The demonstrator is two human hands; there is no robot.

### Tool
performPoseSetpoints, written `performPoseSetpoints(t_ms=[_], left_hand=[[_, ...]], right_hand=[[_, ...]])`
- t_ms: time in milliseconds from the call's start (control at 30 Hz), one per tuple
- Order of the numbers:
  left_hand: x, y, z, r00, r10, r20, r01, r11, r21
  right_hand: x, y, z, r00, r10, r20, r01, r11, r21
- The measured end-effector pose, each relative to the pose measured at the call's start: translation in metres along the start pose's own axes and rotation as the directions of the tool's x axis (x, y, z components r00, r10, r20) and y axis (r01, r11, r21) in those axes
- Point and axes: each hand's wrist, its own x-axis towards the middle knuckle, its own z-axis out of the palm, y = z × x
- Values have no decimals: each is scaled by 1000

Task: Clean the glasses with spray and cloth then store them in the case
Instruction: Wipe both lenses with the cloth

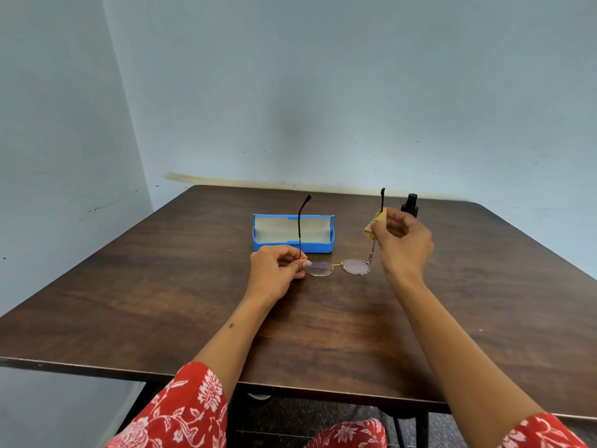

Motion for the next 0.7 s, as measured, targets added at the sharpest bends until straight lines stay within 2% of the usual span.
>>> performPoseSetpoints(t_ms=[133,233,433,600,700], left_hand=[[0,-1,-1,1000,3,-24,-4,999,-31],[0,-1,0,1000,1,0,-1,1000,-13],[0,-1,-1,1000,-1,23,2,1000,-15],[-1,0,-2,1000,-2,2,2,999,-42],[-1,1,-2,1000,-8,27,9,999,-38]], right_hand=[[-14,19,-3,993,97,65,-90,990,-108],[-15,21,-7,986,151,69,-142,983,-113],[-5,0,-7,999,49,22,-50,999,17],[-19,17,-8,990,129,63,-122,987,-104],[-17,17,-9,989,136,60,-129,985,-113]])
